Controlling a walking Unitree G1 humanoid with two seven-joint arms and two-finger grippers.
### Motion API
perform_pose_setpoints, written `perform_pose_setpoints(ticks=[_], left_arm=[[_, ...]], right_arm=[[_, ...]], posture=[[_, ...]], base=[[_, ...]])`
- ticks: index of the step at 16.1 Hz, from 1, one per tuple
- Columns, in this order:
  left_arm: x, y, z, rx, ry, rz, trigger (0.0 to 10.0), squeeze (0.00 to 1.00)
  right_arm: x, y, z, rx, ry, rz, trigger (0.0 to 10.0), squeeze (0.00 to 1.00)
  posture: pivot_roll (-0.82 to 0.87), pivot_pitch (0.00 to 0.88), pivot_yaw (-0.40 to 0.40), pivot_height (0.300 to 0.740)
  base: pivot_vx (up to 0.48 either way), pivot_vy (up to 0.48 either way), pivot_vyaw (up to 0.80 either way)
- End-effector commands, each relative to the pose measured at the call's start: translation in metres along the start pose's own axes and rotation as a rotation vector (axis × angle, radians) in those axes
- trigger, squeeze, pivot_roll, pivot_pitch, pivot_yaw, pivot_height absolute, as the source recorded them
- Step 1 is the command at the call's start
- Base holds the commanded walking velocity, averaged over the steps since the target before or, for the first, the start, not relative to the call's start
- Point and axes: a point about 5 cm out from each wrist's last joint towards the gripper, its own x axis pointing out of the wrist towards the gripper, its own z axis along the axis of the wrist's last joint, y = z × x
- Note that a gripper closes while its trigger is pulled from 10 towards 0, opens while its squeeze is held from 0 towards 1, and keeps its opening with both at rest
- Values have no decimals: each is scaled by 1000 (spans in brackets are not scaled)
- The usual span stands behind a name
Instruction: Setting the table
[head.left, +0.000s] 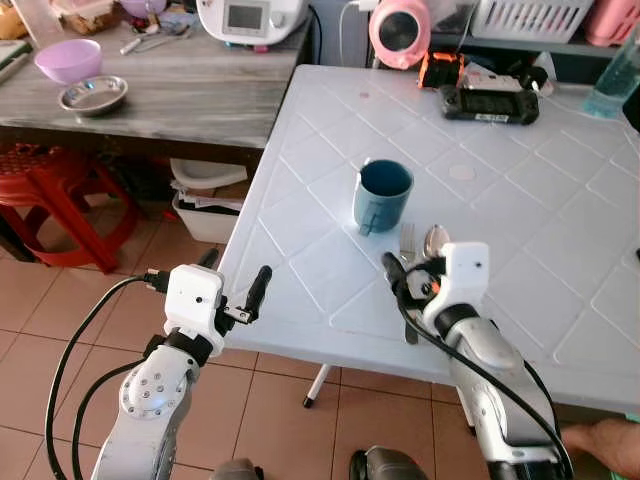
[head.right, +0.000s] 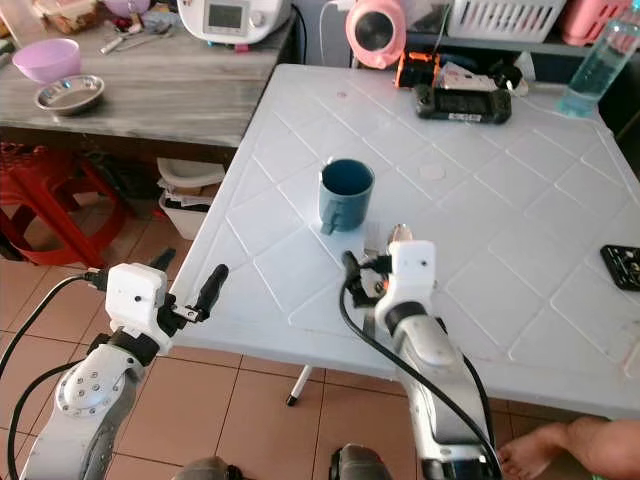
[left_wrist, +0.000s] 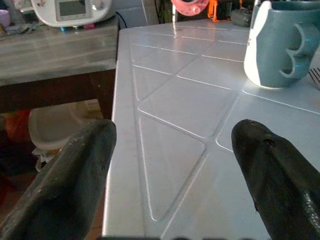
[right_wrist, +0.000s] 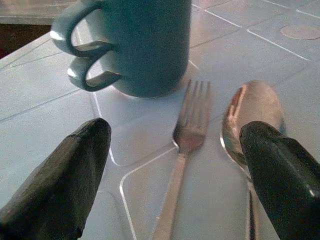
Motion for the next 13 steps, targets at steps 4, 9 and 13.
perform_pose_setpoints(ticks=[4,9,13], left_arm=[[1,-1,4,8,-5,-16,10000,0],[1,-3,4,6,-5,-22,10000,0],[2,-4,4,6,-6,-24,10000,0]], right_arm=[[-1,5,1,16,48,26,10000,0],[4,4,0,30,89,19,9725,0],[8,8,1,40,113,33,4235,0]], posture=[[8,89,18,740],[8,92,16,740],[11,95,15,740]], base=[[0,0,0],[0,0,0],[0,0,0]])
